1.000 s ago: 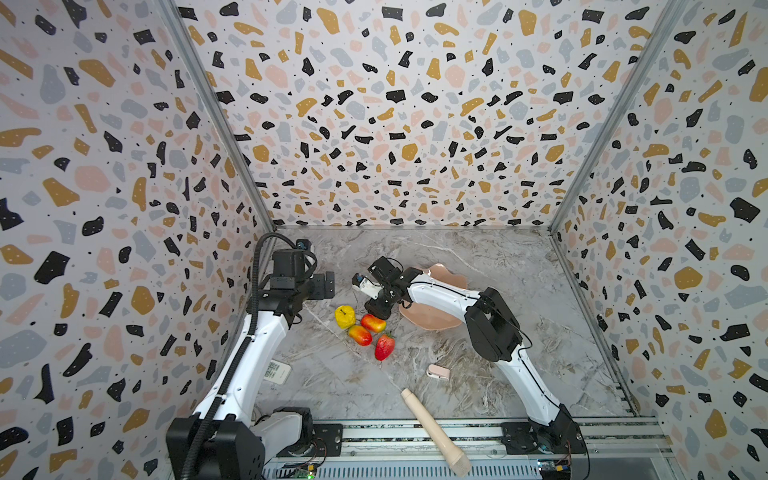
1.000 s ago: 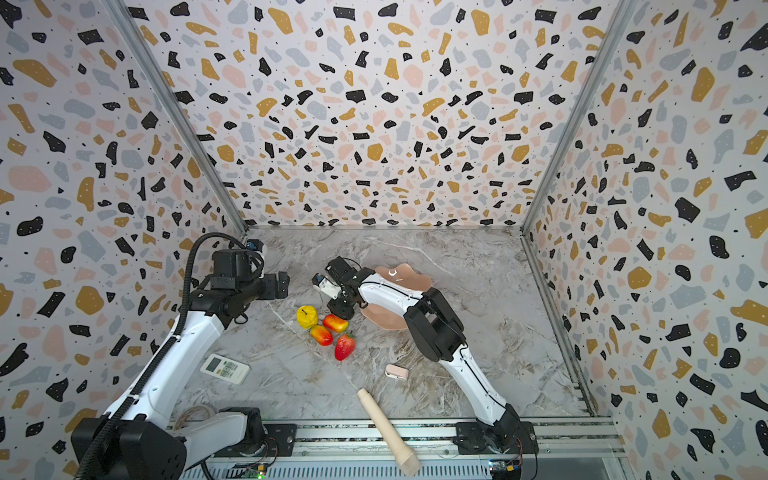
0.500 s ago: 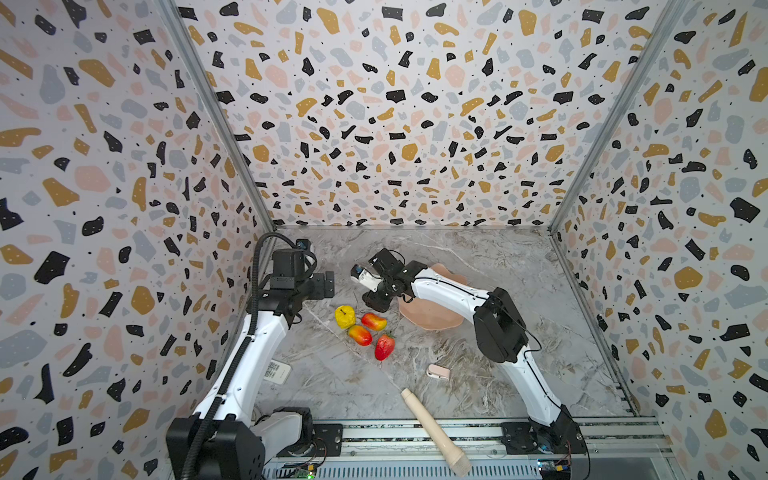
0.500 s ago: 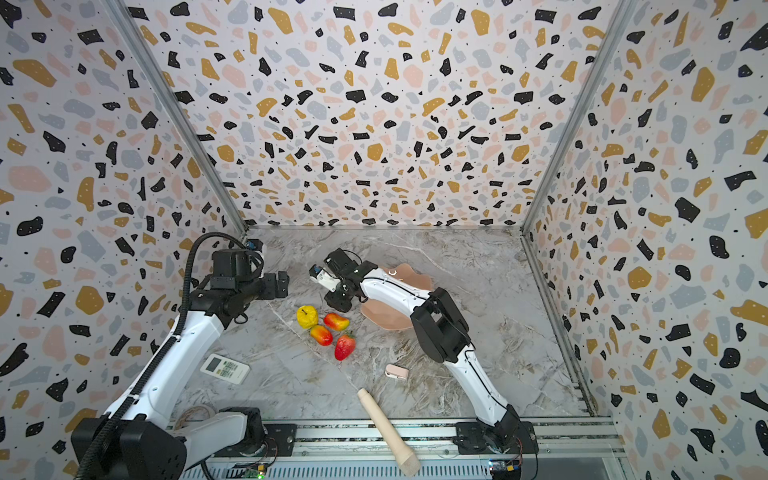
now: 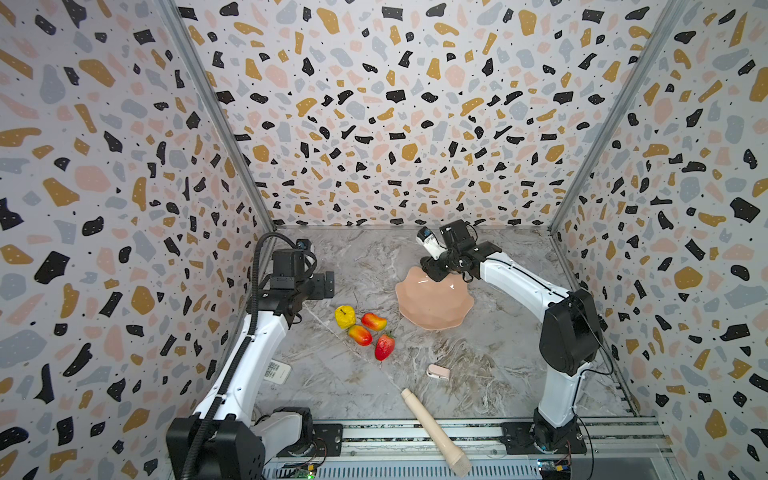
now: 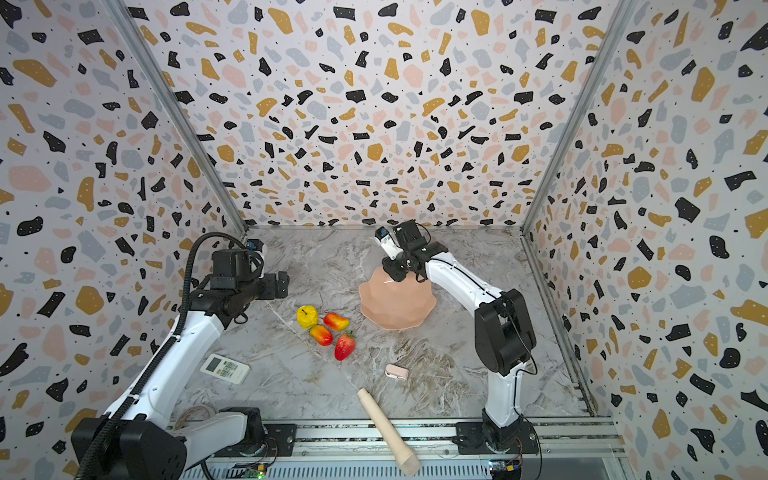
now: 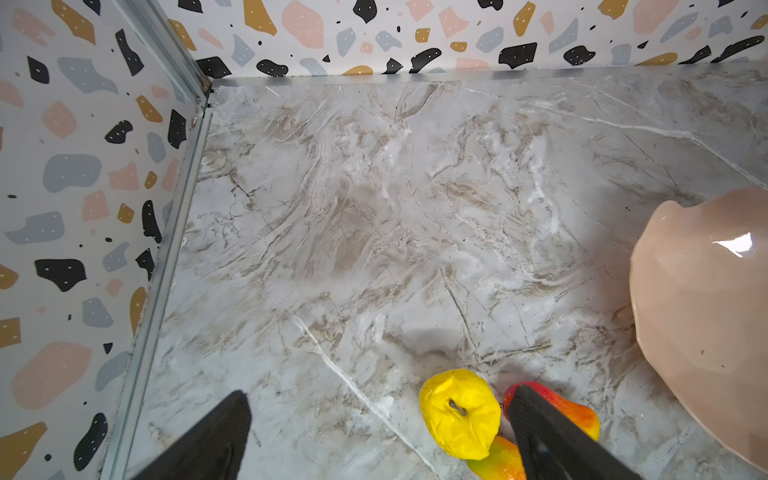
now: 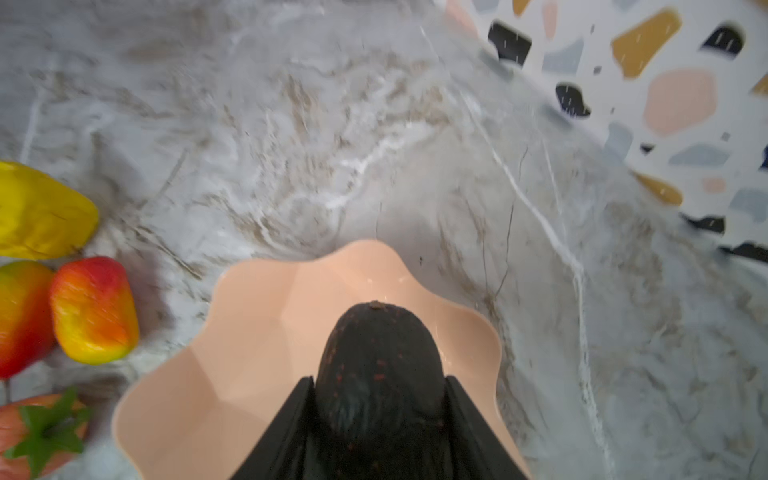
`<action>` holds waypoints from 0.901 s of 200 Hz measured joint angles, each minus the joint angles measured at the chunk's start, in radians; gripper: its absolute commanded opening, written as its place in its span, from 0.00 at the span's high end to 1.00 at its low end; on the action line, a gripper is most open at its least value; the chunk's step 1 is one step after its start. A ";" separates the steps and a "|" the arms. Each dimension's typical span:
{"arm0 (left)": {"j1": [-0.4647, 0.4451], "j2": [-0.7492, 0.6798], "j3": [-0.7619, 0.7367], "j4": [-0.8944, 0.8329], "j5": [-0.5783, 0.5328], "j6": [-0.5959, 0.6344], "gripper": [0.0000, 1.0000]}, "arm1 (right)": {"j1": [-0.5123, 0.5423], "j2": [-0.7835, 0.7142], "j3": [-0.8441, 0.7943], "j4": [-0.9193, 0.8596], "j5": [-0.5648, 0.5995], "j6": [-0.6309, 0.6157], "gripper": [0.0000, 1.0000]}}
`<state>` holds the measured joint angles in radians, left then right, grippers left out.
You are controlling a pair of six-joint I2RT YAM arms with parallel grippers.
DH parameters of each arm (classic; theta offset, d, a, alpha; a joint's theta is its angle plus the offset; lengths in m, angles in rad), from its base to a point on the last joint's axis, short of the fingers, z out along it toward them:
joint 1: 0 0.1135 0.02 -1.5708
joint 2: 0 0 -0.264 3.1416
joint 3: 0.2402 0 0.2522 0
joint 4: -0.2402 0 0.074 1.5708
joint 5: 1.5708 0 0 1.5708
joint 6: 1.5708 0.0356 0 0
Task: Place and organize the fake fruits in the fruit bowl
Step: 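Carry the avocado into the pink bowl and open the right gripper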
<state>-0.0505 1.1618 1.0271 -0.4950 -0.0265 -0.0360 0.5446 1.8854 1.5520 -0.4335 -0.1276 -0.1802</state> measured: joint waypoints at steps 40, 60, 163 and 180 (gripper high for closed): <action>0.000 0.000 0.000 0.000 0.008 0.000 0.00 | -0.020 0.034 -0.145 0.023 -0.049 0.004 0.81; 0.000 0.000 0.000 0.000 0.011 0.001 0.00 | -0.010 0.064 -0.146 0.051 -0.076 0.005 0.81; 0.000 0.000 0.000 0.001 0.011 0.005 0.00 | 0.017 0.114 -0.100 0.051 -0.058 0.000 0.04; 0.000 0.000 0.000 0.001 0.011 0.007 0.00 | 0.029 0.114 -0.037 0.019 -0.025 -0.024 0.01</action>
<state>-0.0505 1.1618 1.0271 -0.4942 -0.0158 -0.0288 0.5739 1.9999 1.5150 -0.4145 -0.1528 -0.2039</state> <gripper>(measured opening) 0.995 0.983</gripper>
